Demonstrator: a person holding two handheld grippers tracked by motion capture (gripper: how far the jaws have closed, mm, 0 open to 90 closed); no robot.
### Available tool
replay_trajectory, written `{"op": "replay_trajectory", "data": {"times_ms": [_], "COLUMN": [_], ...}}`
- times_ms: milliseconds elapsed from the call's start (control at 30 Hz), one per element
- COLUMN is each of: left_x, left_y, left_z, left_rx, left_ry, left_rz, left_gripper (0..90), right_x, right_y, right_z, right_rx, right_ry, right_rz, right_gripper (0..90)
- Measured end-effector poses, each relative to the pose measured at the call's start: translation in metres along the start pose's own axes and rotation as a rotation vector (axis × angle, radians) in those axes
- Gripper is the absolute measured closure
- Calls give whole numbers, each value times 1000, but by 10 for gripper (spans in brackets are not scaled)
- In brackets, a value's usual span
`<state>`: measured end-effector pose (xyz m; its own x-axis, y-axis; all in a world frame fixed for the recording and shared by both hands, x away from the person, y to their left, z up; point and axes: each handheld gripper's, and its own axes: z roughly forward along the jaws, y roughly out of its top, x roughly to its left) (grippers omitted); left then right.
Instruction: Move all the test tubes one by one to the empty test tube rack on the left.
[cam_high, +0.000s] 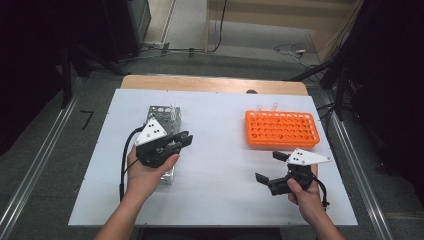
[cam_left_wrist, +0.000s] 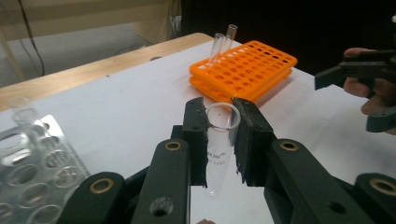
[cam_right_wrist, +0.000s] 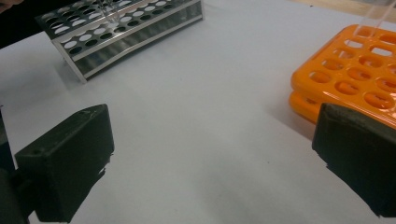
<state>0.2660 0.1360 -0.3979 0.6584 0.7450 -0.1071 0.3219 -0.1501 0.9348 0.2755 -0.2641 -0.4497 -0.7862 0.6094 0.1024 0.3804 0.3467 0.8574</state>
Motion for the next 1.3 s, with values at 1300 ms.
{"op": "replay_trajectory", "data": {"times_ms": [1300], "left_x": [87], "left_y": [21], "left_z": [36], "left_rx": [69], "left_ry": [248], "left_rz": [-26], "left_gripper": [765], "right_x": [-27], "right_y": [-8], "right_z": [-10], "right_rx": [-22], "right_ry": [-50], "right_rz": [53], "right_gripper": [0]}}
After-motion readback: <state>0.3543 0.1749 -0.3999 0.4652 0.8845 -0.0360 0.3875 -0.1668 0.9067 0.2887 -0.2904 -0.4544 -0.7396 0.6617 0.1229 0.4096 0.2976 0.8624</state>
